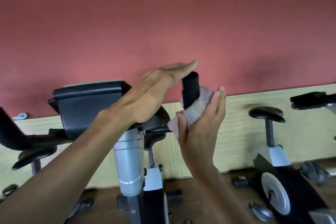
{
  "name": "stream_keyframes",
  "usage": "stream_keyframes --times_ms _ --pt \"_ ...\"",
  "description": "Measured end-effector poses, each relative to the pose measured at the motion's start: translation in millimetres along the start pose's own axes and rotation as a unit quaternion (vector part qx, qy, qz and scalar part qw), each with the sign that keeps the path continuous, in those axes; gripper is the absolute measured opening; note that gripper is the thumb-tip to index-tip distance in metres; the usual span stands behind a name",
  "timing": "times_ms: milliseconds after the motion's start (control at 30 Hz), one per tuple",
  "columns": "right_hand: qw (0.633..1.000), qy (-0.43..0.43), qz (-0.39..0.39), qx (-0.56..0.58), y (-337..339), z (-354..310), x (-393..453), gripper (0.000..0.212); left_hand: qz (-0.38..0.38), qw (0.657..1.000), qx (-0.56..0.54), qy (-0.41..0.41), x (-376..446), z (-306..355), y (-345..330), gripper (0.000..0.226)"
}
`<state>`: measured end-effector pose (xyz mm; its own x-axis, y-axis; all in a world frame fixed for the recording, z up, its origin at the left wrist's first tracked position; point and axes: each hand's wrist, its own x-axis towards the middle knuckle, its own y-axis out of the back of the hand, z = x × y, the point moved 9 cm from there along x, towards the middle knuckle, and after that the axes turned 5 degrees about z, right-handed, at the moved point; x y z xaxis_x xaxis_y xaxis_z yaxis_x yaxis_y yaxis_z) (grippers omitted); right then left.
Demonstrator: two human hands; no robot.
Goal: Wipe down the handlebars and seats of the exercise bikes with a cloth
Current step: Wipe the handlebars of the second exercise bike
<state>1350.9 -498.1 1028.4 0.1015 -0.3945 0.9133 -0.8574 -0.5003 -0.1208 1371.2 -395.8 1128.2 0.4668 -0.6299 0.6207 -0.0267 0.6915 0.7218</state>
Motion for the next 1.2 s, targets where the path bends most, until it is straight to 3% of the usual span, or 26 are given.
stream_keyframes --times_ms 100,233,333,633,833,1200 --pt "1.0 -0.014 -0.007 -0.012 1 -1 -2 0.08 -0.001 1.0 -0.024 -0.015 2 -4 3 0.057" --pt "0.997 0.036 0.041 -0.055 7 -33 33 0.078 0.0 0.997 -0.001 -0.077 4 1 4 0.067" --pt "0.994 0.055 0.058 -0.07 9 -44 48 0.077 0.017 0.996 -0.05 -0.071 12 -7 3 0.053" --pt "0.997 -0.021 -0.018 -0.075 2 0 -9 0.083 -0.027 0.996 -0.063 -0.056 11 3 2 0.059" --pt "0.994 0.017 0.041 -0.101 9 -42 34 0.081 -0.056 0.996 -0.021 -0.069 21 2 7 0.053" --pt "0.982 0.007 0.069 -0.178 3 -34 4 0.083 -0.115 0.987 -0.05 -0.105 22 -1 4 0.052"
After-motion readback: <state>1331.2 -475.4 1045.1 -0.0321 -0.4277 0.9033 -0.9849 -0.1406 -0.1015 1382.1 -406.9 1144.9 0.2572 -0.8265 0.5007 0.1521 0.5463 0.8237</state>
